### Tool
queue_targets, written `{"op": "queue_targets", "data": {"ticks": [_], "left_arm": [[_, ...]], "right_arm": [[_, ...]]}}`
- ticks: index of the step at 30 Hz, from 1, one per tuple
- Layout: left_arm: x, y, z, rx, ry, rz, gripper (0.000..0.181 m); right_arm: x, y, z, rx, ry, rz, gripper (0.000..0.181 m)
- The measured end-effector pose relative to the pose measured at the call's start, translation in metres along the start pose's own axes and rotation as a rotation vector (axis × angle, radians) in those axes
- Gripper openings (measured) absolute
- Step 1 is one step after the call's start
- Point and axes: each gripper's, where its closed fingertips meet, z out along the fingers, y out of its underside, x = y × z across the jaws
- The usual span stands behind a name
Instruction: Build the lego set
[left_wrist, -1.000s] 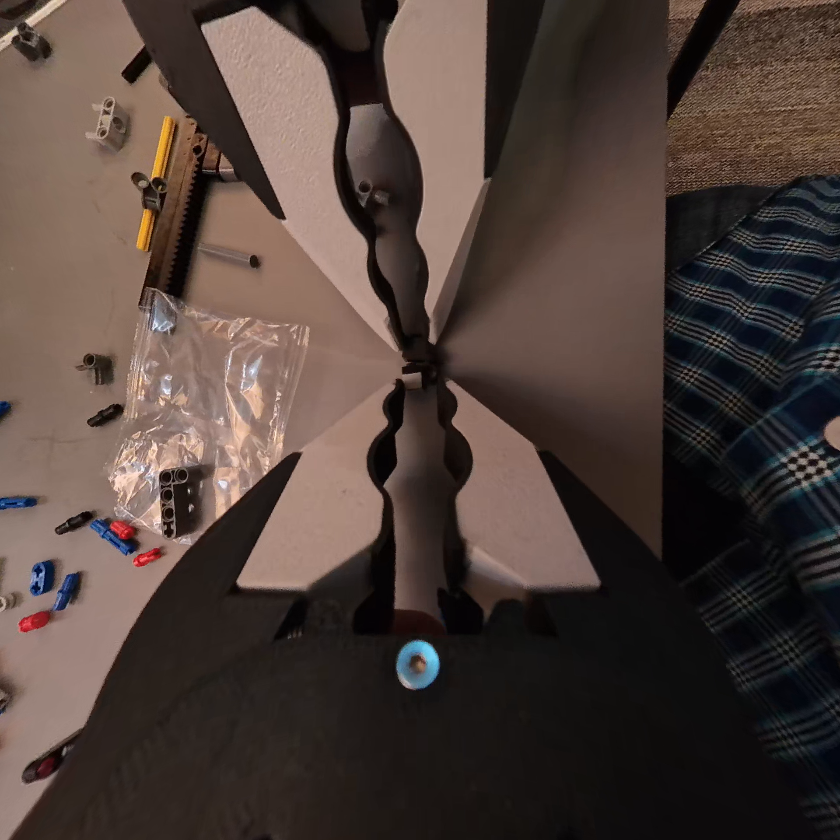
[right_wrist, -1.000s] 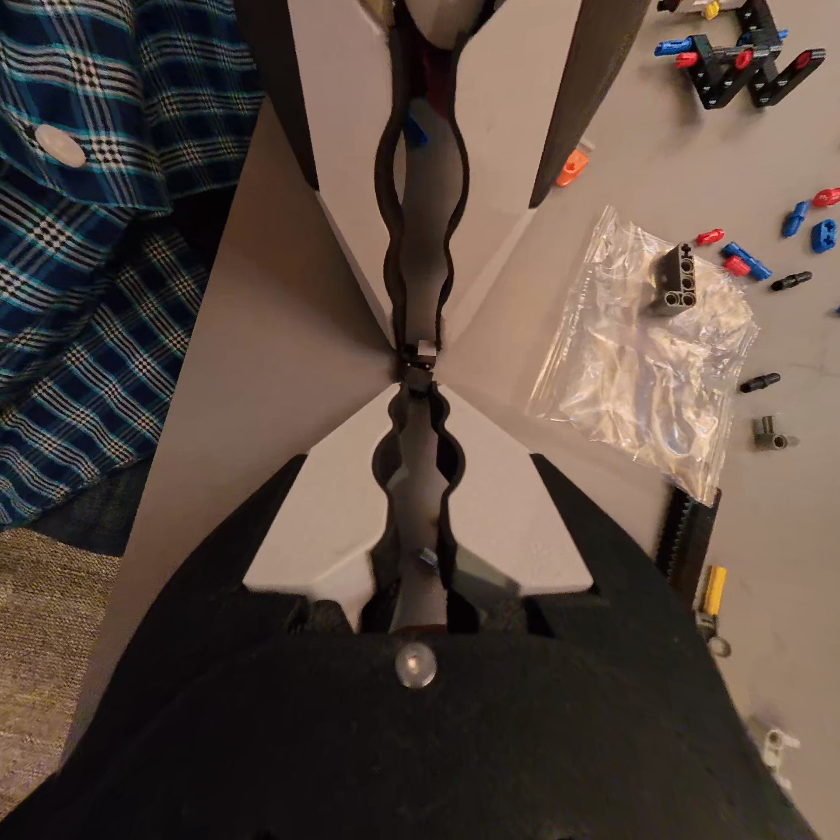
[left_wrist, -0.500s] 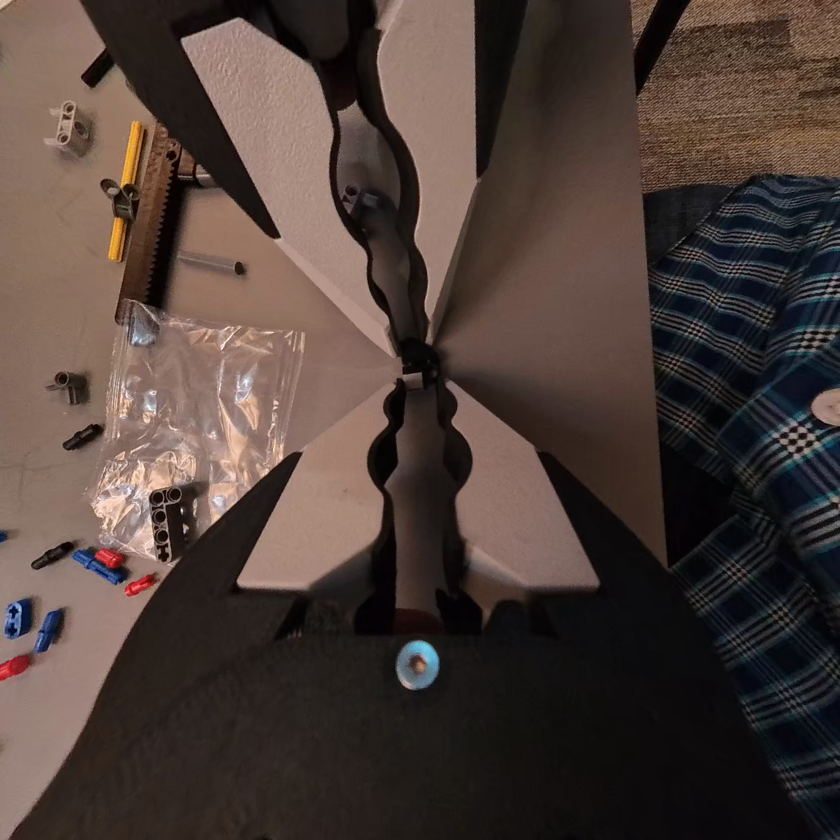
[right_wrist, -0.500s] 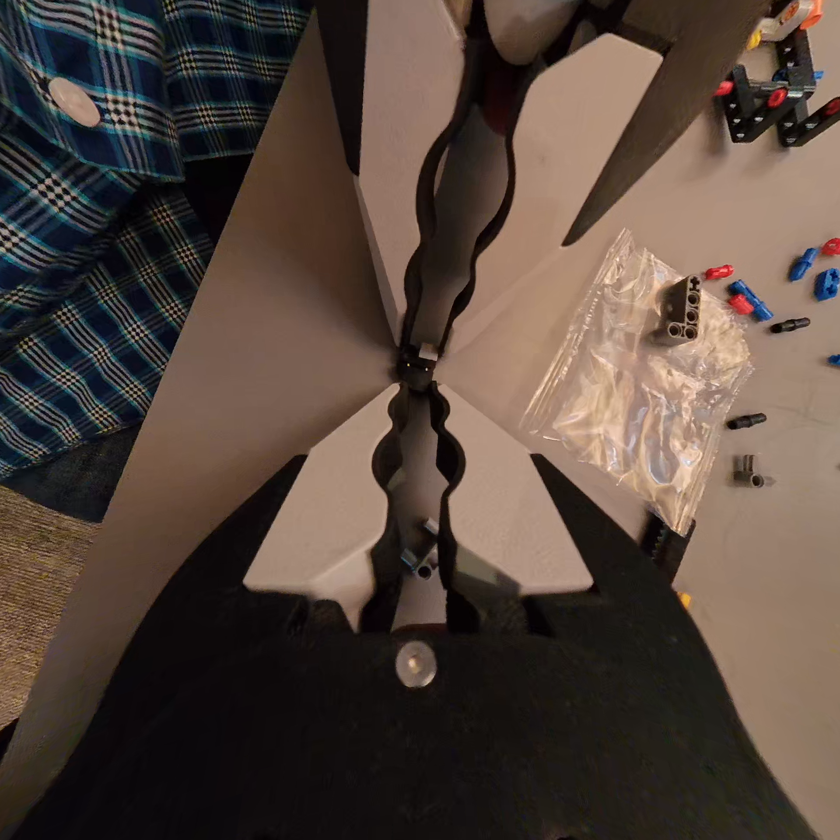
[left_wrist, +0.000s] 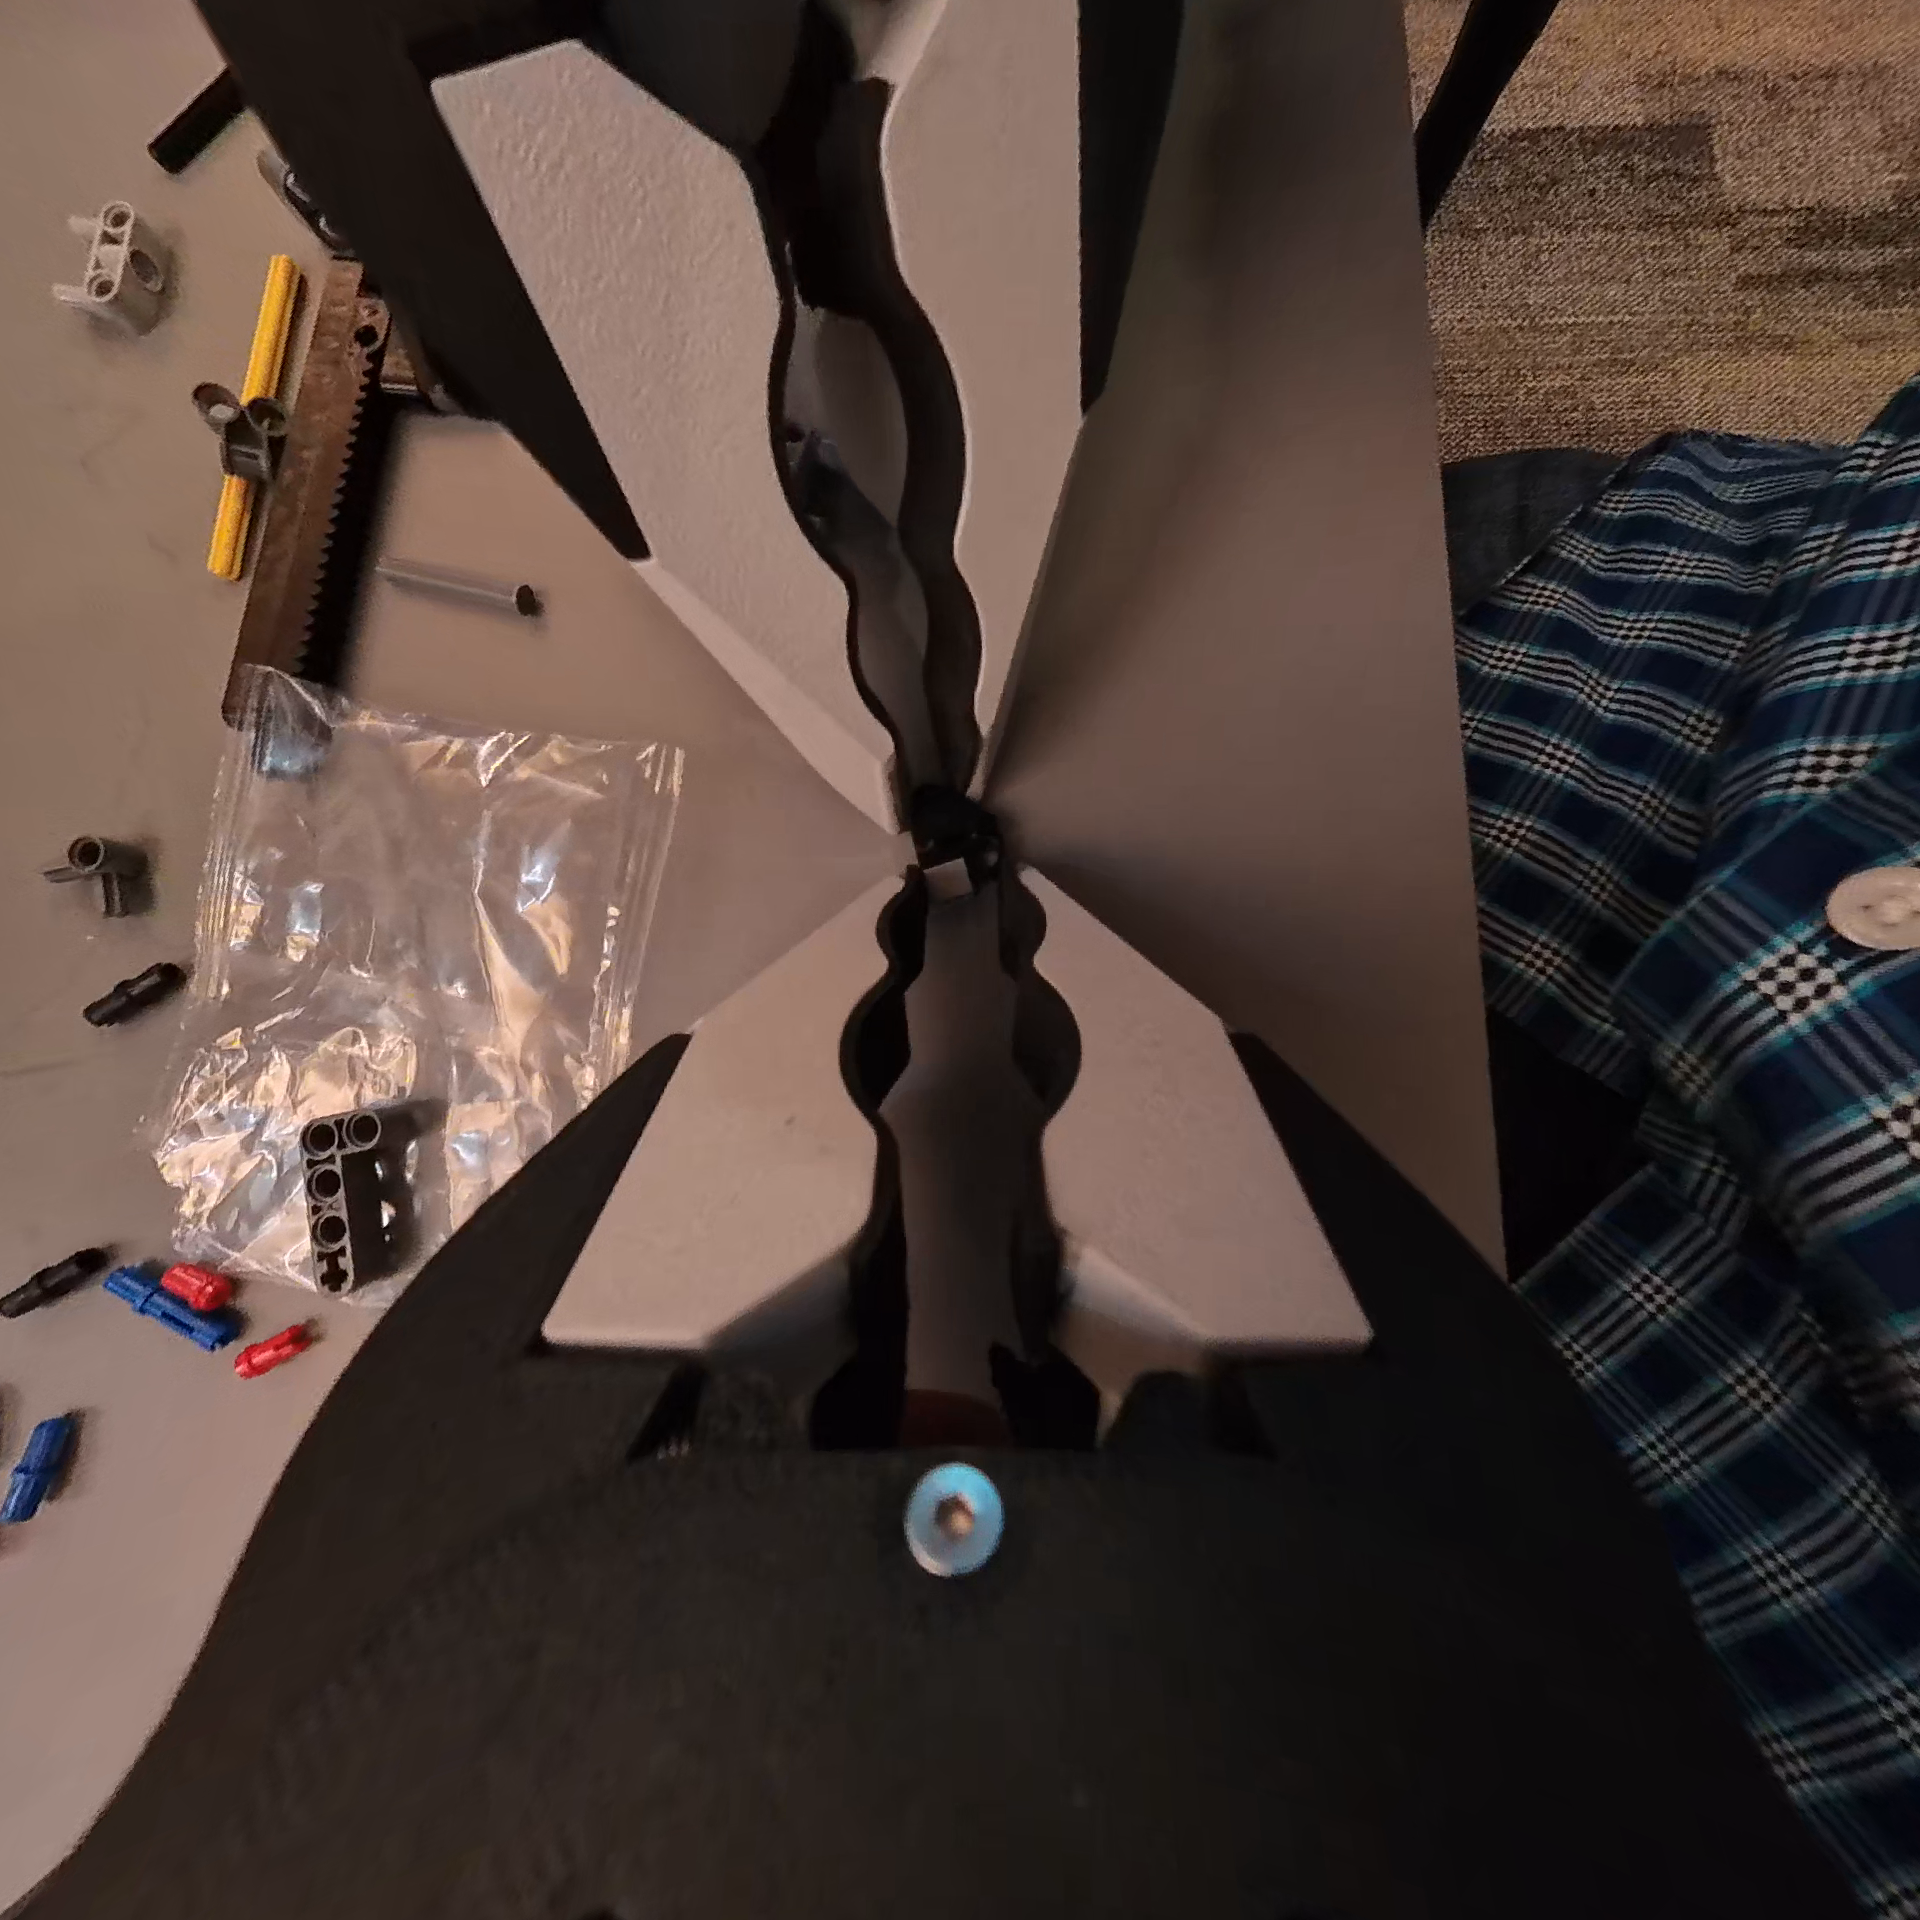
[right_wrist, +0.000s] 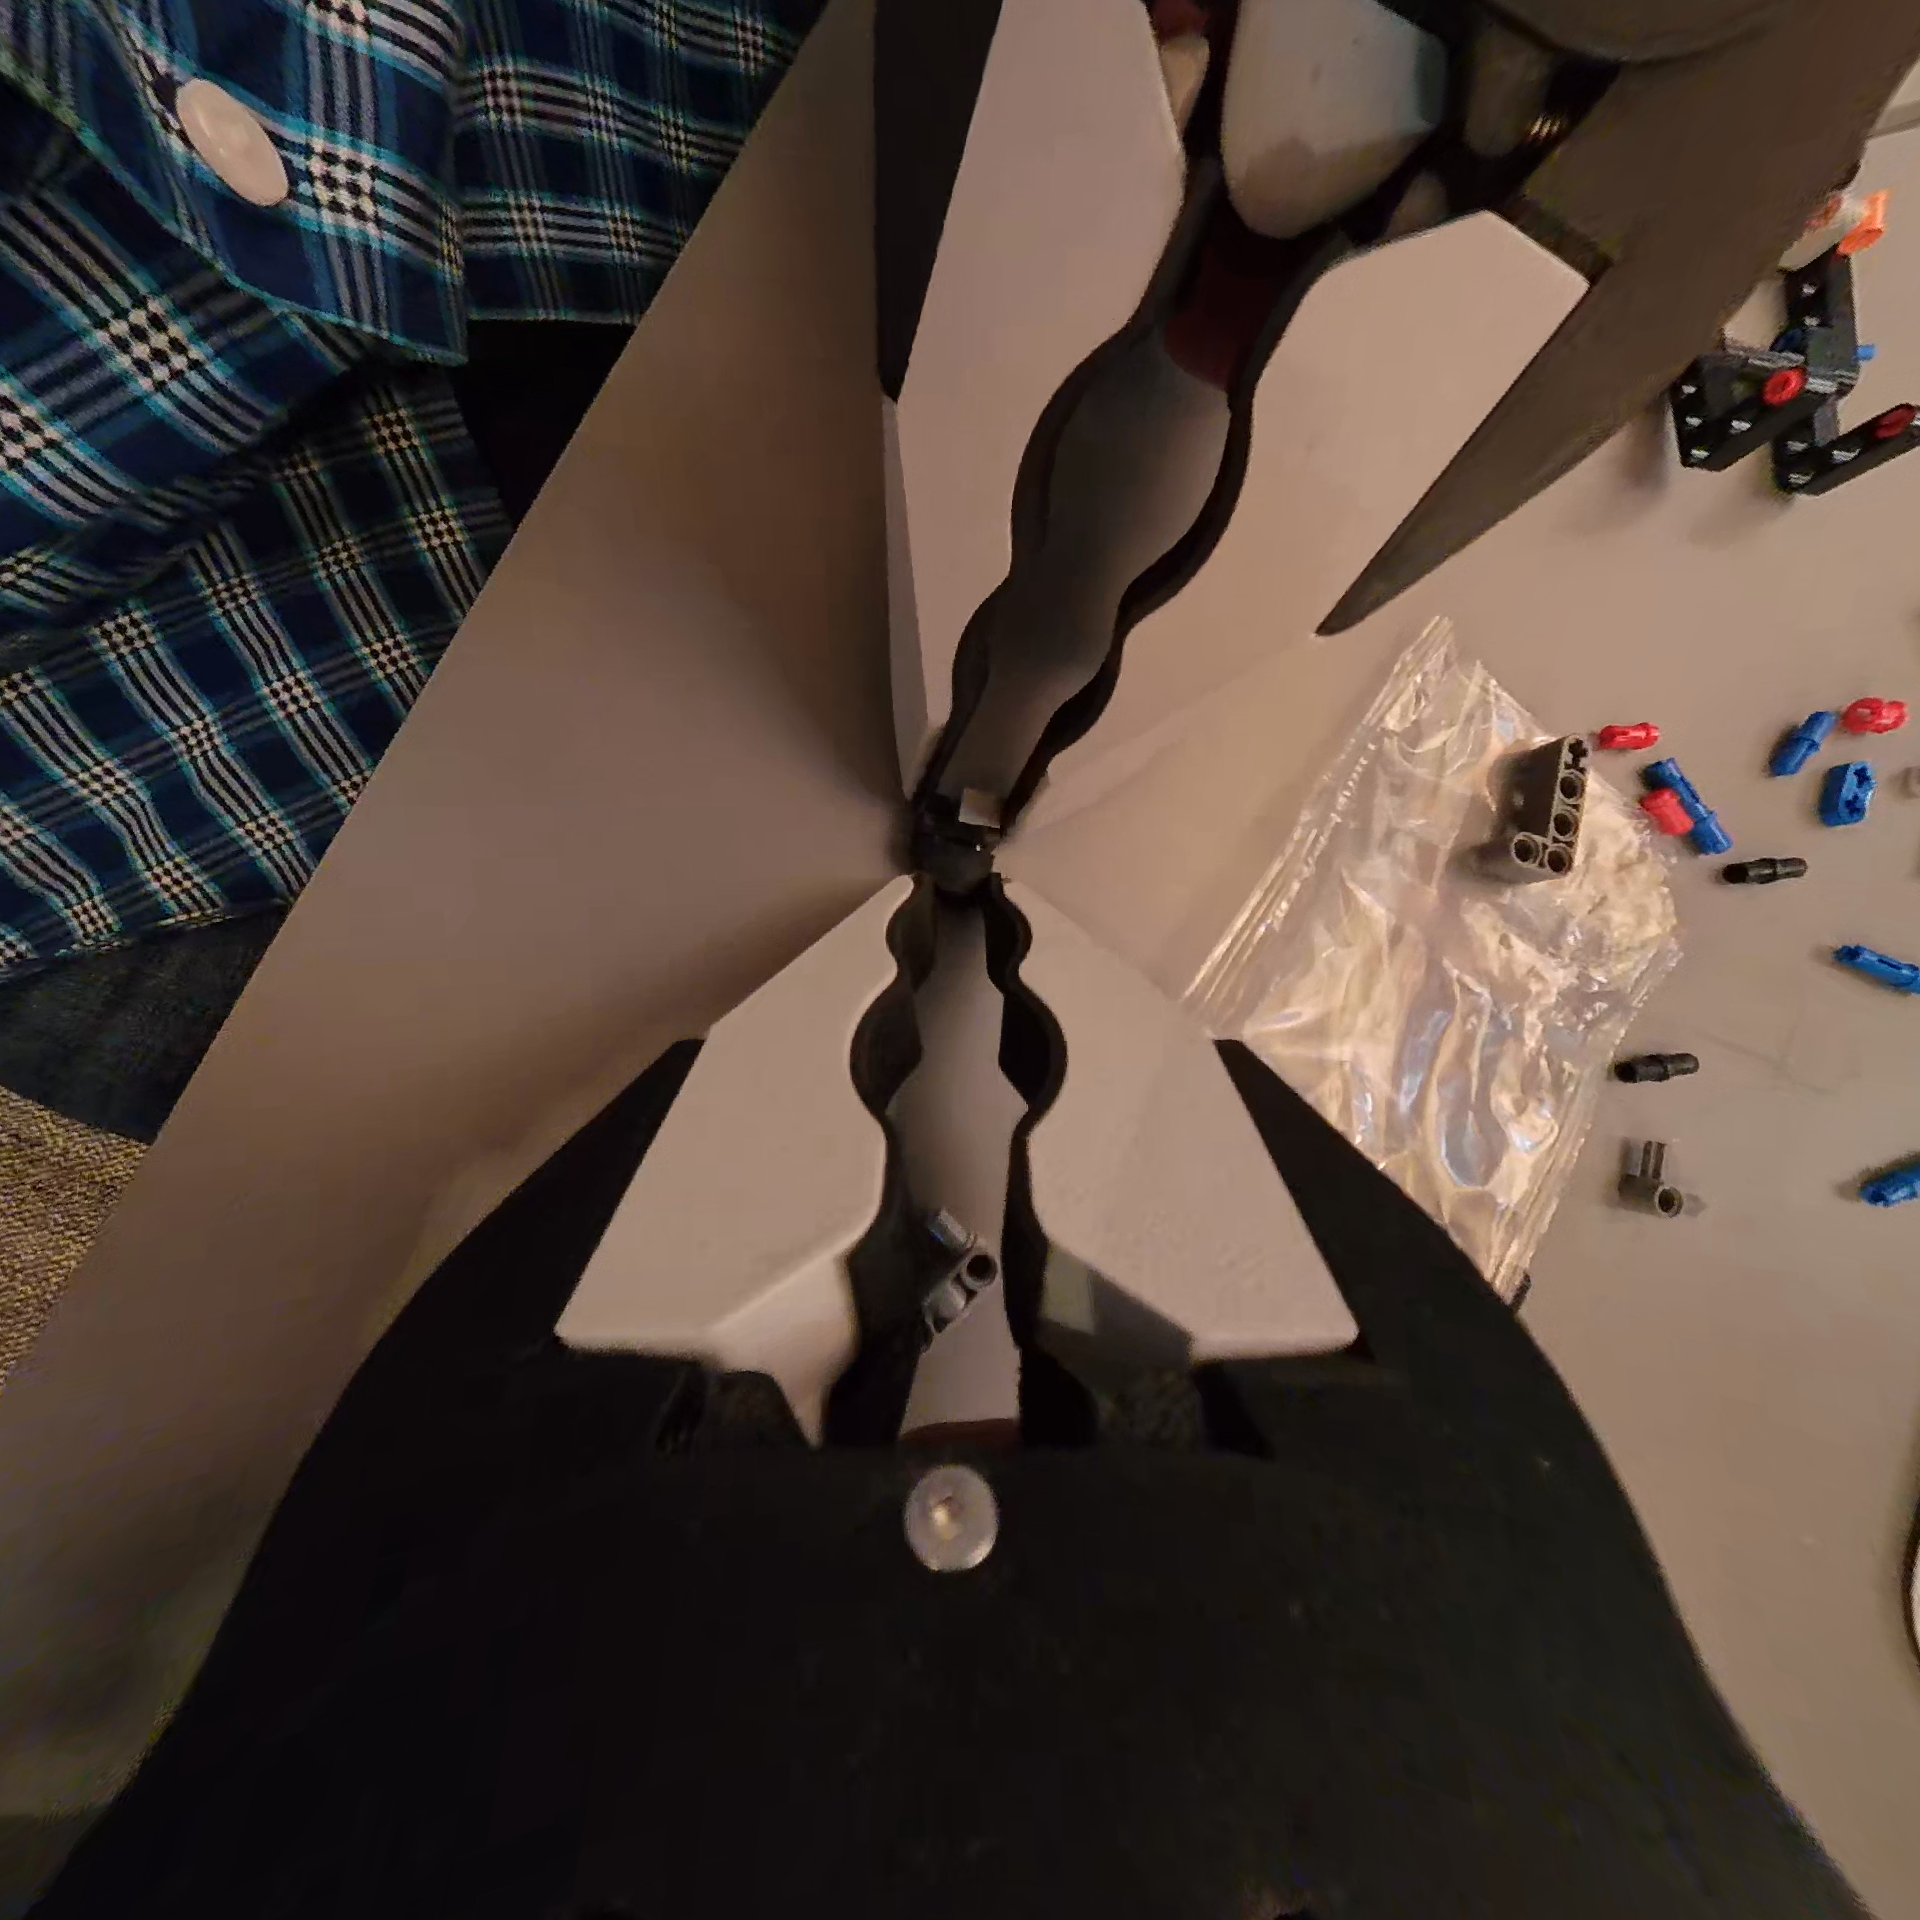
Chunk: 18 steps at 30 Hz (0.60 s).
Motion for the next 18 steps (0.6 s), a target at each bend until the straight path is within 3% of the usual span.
{"op": "queue_targets", "data": {"ticks": [18], "left_arm": [[0.0006,-0.0002,0.0001,0.0,0.034,0.039,0.011]], "right_arm": [[0.001,-0.0023,0.0026,-0.024,-0.153,-0.114,0.007]]}}
